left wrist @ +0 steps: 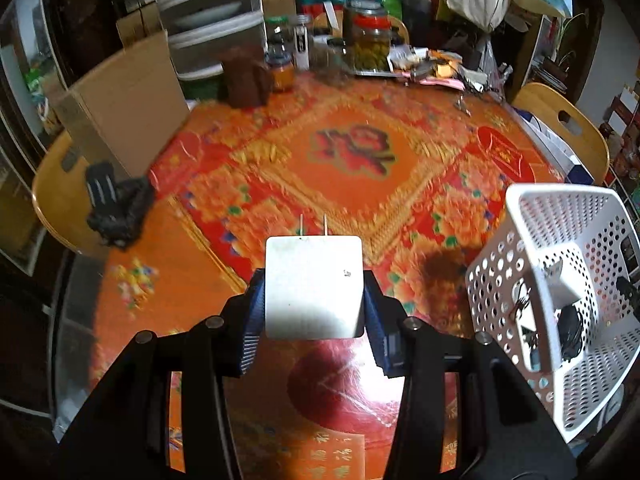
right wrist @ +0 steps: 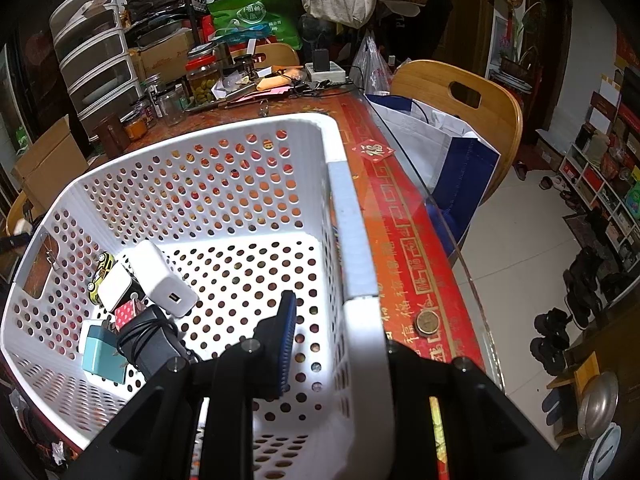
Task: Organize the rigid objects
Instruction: 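Grasp the white wall charger with the left tool and lift it, then carry the white charger into the basket and open the left tool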
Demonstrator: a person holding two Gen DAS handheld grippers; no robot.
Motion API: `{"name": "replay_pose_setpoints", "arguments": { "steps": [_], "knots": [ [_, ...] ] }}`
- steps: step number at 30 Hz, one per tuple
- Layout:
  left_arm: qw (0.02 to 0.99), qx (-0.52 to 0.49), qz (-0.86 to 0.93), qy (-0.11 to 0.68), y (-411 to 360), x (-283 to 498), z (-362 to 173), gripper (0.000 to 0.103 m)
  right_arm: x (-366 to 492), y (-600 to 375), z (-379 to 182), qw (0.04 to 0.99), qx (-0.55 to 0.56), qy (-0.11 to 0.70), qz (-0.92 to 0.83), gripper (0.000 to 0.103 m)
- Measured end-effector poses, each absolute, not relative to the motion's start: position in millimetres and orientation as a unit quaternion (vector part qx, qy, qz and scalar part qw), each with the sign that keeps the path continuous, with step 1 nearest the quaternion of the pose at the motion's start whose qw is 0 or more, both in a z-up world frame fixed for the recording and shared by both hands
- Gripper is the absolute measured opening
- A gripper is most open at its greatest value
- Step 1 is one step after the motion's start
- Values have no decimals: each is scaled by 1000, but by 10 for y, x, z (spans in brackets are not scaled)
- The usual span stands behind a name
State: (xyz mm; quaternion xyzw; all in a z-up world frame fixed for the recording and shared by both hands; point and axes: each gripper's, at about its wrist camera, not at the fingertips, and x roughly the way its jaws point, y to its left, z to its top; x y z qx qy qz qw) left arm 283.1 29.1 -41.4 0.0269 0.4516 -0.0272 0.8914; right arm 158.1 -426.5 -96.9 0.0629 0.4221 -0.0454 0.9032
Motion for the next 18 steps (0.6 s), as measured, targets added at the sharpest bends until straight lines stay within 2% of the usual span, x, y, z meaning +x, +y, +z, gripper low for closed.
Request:
{"name": "replay_pose_setpoints", "arguments": {
  "steps": [18],
  "knots": [
    [903, 79, -49, 419, -339, 2782, 121, 42, 1580, -4246, -973, 906, 61, 418, -37, 24]
  ]
}}
